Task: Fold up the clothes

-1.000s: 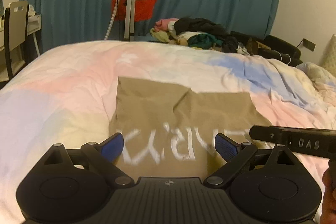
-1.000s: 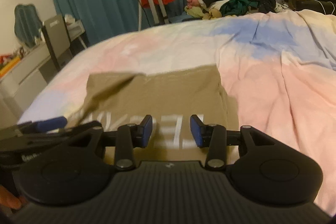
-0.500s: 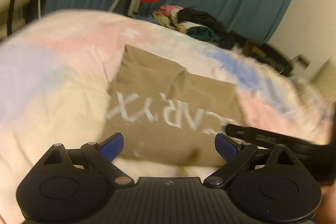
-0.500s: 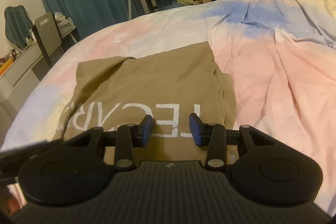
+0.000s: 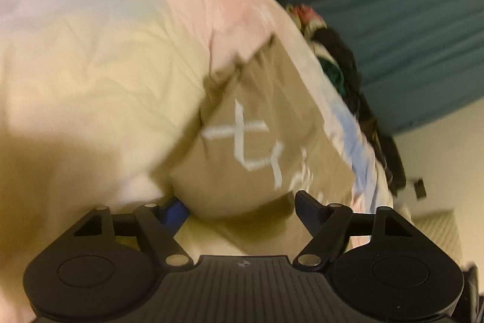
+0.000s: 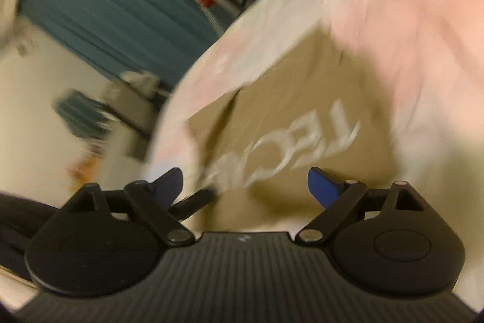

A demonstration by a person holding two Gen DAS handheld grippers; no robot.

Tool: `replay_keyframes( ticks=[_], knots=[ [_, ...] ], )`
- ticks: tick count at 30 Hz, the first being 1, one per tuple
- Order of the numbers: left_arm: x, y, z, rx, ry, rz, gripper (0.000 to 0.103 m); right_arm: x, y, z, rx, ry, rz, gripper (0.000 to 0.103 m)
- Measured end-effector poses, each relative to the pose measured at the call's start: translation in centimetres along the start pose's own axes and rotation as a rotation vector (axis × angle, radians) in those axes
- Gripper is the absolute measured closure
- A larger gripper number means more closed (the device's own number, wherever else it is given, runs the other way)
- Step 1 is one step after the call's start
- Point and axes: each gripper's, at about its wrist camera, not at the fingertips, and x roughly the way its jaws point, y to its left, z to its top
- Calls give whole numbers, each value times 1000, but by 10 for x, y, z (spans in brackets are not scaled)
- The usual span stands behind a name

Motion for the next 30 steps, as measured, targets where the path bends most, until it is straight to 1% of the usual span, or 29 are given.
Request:
replay_keyframes(
  ticks=[1, 3, 4, 7, 8, 9, 10, 12, 13, 14, 16, 17, 18, 19, 23, 30],
  knots=[
    [1, 1, 1, -6, -8, 1, 41, 3, -5, -3, 46, 21, 16, 12],
    [3, 0, 1, -12, -19, 0, 48, 10, -17, -9, 134, 42, 10, 12],
    [3, -1, 0, -11, -27, -1, 52, 13, -25, -11, 188, 36, -3, 12],
    [0, -4, -1, 10, -63, -12, 62, 15, -52, -12, 342, -19, -54, 13],
    [-2, -4, -1, 12, -73, -18, 66, 15, -59, -12, 354, -56, -75, 15],
    [-3, -5, 0, 13, -83, -24, 67, 16, -62, -10, 355, -90, -91, 24],
    [-4, -6, 1, 14, -92, -31, 69, 18, -65, -8, 365, -108, -100, 27],
    [-5, -9, 3, 22, -105, -43, 71, 17, -64, -6, 361, -135, -106, 27],
    [-6, -11, 4, 29, -111, -48, 73, 15, -63, -5, 352, -146, -106, 36],
    [-7, -13, 4, 37, -118, -55, 74, 13, -61, -4, 343, -156, -106, 41],
    [-11, -16, 4, 47, -125, -67, 76, 10, -58, -3, 326, -177, -106, 59],
    [-13, -17, 2, 53, -129, -72, 77, 8, -56, -2, 317, -188, -105, 64],
    [-15, -19, 2, 60, -130, -73, 77, 6, -54, -2, 308, -198, -105, 73],
    [-17, -21, 1, 67, -131, -74, 78, 4, -52, -1, 299, -209, -105, 78],
    [-29, -31, -3, 110, -134, -106, 80, -8, -44, 4, 254, -257, -106, 83],
    [-46, -70, -23, 183, -100, -203, 81, -67, -27, 10, 233, -369, -79, 84]
  ],
)
